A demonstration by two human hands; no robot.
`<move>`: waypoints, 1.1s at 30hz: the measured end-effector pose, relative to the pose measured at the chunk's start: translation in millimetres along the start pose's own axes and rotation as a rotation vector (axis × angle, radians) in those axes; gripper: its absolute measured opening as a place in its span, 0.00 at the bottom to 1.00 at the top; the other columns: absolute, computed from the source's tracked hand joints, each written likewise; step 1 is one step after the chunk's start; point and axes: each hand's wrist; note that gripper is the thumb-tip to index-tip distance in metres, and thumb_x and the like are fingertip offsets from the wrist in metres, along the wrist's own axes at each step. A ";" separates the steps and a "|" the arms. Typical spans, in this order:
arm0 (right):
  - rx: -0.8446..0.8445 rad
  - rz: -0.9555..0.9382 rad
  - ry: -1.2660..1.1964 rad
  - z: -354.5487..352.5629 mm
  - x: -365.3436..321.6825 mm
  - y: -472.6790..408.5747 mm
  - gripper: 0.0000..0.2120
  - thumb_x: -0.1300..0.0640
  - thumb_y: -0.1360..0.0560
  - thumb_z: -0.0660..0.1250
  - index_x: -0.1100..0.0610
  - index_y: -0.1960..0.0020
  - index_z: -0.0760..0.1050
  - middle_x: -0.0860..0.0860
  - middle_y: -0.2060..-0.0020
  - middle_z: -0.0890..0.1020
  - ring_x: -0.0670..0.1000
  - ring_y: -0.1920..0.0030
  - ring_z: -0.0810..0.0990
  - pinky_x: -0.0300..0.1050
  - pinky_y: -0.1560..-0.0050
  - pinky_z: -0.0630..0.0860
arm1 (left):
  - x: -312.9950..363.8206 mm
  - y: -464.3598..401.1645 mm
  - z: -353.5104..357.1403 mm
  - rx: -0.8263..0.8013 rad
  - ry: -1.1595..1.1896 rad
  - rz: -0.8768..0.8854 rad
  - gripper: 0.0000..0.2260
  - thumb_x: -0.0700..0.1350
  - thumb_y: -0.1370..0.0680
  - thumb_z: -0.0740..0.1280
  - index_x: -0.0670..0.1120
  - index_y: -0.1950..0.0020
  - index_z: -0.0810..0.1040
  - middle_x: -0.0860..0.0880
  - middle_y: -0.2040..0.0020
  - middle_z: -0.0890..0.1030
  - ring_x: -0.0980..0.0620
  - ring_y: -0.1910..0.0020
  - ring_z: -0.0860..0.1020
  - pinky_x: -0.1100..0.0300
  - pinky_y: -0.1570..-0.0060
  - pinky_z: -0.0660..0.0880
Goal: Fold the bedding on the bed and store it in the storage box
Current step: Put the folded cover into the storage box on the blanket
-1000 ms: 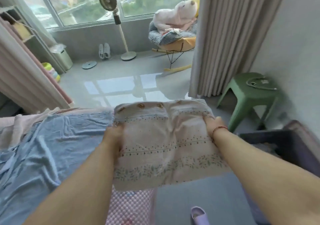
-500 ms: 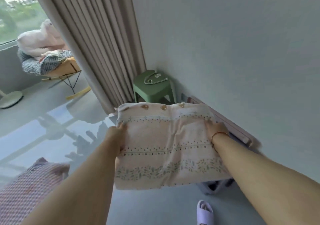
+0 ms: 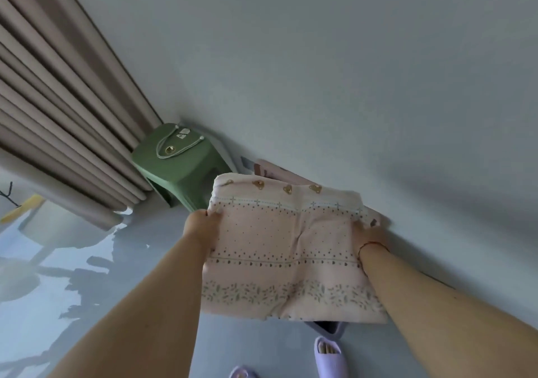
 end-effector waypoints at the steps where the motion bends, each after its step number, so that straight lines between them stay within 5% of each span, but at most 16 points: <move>1: 0.008 0.016 0.004 3.3 1.9 -7.2 0.26 0.45 0.19 0.52 0.60 0.28 0.64 0.60 0.33 0.71 0.60 0.36 0.72 0.50 0.41 0.70 | 5.3 -10.9 6.6 -0.025 -0.020 0.012 0.15 0.52 0.19 0.60 0.41 0.56 0.72 0.47 0.69 0.66 0.49 0.72 0.64 0.60 0.72 0.64; 5: 0.077 0.076 -0.070 19.8 7.9 -24.9 0.23 0.47 0.19 0.54 0.61 0.30 0.65 0.60 0.36 0.74 0.60 0.41 0.75 0.46 0.51 0.68 | 17.6 -51.2 25.2 -0.108 -0.082 0.044 0.16 0.52 0.19 0.59 0.42 0.59 0.71 0.47 0.69 0.66 0.49 0.73 0.64 0.61 0.73 0.64; 11: 0.185 0.198 -0.189 57.8 10.7 -43.7 0.26 0.46 0.20 0.55 0.57 0.26 0.60 0.58 0.30 0.69 0.61 0.34 0.71 0.53 0.36 0.68 | 25.8 -125.4 54.1 -0.252 -0.195 0.092 0.18 0.48 0.17 0.56 0.46 0.66 0.61 0.49 0.71 0.60 0.51 0.73 0.58 0.59 0.72 0.59; 16: 0.259 0.293 -0.214 91.6 21.0 -73.0 0.25 0.49 0.19 0.56 0.59 0.26 0.60 0.59 0.30 0.69 0.61 0.37 0.73 0.44 0.48 0.67 | 19.0 -175.7 85.2 -0.306 -0.189 0.119 0.19 0.51 0.18 0.58 0.46 0.66 0.61 0.50 0.71 0.59 0.52 0.73 0.58 0.60 0.72 0.58; 24: 0.305 0.366 -0.228 168.9 66.6 -152.5 0.27 0.45 0.20 0.56 0.63 0.29 0.63 0.61 0.33 0.71 0.61 0.35 0.70 0.48 0.40 0.66 | -27.1 -266.7 157.5 -0.311 -0.246 0.157 0.17 0.52 0.18 0.58 0.46 0.64 0.63 0.48 0.69 0.62 0.52 0.71 0.60 0.60 0.70 0.61; 31: 0.269 0.425 -0.211 227.9 126.0 -226.7 0.23 0.41 0.21 0.54 0.60 0.40 0.66 0.56 0.58 0.75 0.58 0.54 0.73 0.48 0.54 0.67 | -90.9 -330.3 229.4 -0.305 -0.329 0.152 0.14 0.53 0.18 0.58 0.46 0.60 0.71 0.47 0.65 0.69 0.50 0.67 0.66 0.58 0.67 0.67; 33: 0.255 0.428 -0.204 245.6 144.6 -247.5 0.22 0.43 0.20 0.54 0.60 0.37 0.66 0.58 0.55 0.75 0.59 0.52 0.74 0.47 0.52 0.66 | -112.2 -347.5 250.9 -0.281 -0.346 0.142 0.14 0.53 0.18 0.59 0.46 0.59 0.72 0.48 0.65 0.69 0.51 0.67 0.66 0.58 0.68 0.66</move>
Point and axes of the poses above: each hand's wrist, its own y-axis away from the middle knuckle, its own z-axis out of the palm, x = y × z
